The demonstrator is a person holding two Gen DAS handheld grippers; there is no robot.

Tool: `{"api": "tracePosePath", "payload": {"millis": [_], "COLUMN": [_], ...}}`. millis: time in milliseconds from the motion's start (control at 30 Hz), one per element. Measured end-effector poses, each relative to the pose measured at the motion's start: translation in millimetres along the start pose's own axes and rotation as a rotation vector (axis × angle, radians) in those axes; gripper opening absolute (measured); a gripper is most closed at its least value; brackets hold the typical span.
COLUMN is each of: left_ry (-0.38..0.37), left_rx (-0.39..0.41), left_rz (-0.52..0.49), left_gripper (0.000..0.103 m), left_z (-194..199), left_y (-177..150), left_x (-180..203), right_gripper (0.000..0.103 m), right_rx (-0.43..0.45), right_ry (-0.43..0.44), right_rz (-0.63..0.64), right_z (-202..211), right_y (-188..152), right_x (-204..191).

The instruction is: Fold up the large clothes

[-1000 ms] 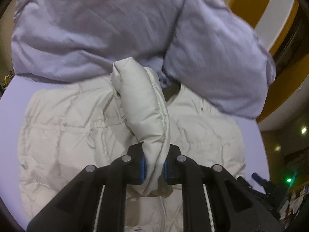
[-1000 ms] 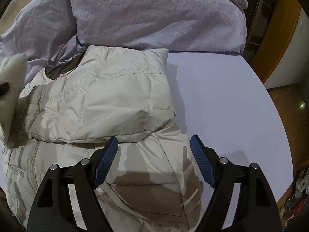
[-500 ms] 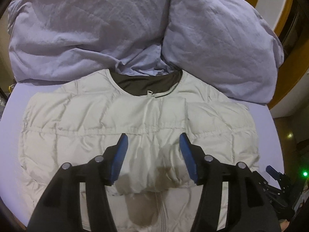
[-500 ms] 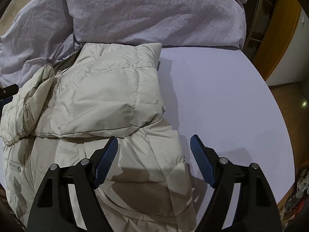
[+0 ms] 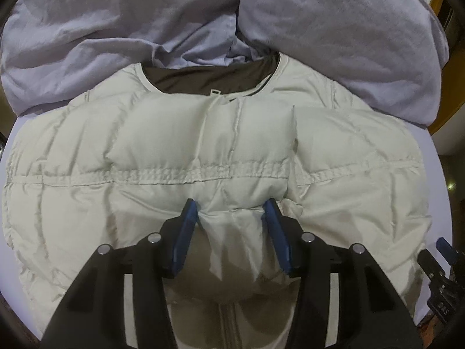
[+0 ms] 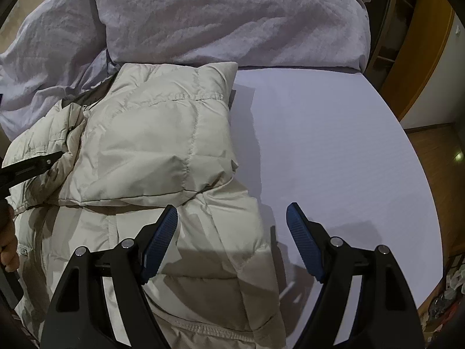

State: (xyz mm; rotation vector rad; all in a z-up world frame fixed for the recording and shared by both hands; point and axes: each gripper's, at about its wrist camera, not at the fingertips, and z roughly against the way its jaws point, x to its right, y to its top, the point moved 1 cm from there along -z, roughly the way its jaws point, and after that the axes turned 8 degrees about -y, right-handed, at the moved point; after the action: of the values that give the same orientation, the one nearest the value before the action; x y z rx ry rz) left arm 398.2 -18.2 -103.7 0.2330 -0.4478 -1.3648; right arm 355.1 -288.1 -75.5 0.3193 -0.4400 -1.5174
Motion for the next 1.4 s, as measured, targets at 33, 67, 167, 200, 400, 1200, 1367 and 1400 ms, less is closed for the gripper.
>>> {"api": "tracePosePath", "payload": {"millis": [33,67,167,200,400,1200,1367,1400], "left_ry": [0.003,0.01,0.029,0.031,-0.005,0.032,0.008,-0.002], "left_rx": [-0.004,-0.007,-0.008,-0.007,0.037,0.066,0.049,0.045], "left_rz": [0.0,-0.003,-0.02,-0.022,-0.037,0.091,0.158,0.17], "left_gripper": [0.049,0.049,0.049,0.049,0.054,0.075,0.075,0.075], "left_z": [-2,-5,-9,-8,17,157,159,158], "left_y": [0,1,1,1,-5,-207,-235,-240], "left_x": [0,1,4,5,2,-238,-262,-265], "right_gripper": [0.079,0.079,0.079,0.079,0.081,0.085,0.084,0.084], "right_rx": [-0.002,-0.003,-0.007,-0.007,0.005,-0.171,-0.202,-0.208], "right_ry": [0.0,-0.001,-0.005,-0.008,-0.02,0.051,0.056,0.066], "right_rz": [-0.002,-0.002,-0.001,-0.001,-0.003,-0.135,-0.136,-0.136], "right_z": [0,-1,0,0,10,45,45,44], "right_y": [-1,-1,-3,-4,-7,-122,-136,-139], "right_x": [1,1,2,2,-3,45,45,43]}}
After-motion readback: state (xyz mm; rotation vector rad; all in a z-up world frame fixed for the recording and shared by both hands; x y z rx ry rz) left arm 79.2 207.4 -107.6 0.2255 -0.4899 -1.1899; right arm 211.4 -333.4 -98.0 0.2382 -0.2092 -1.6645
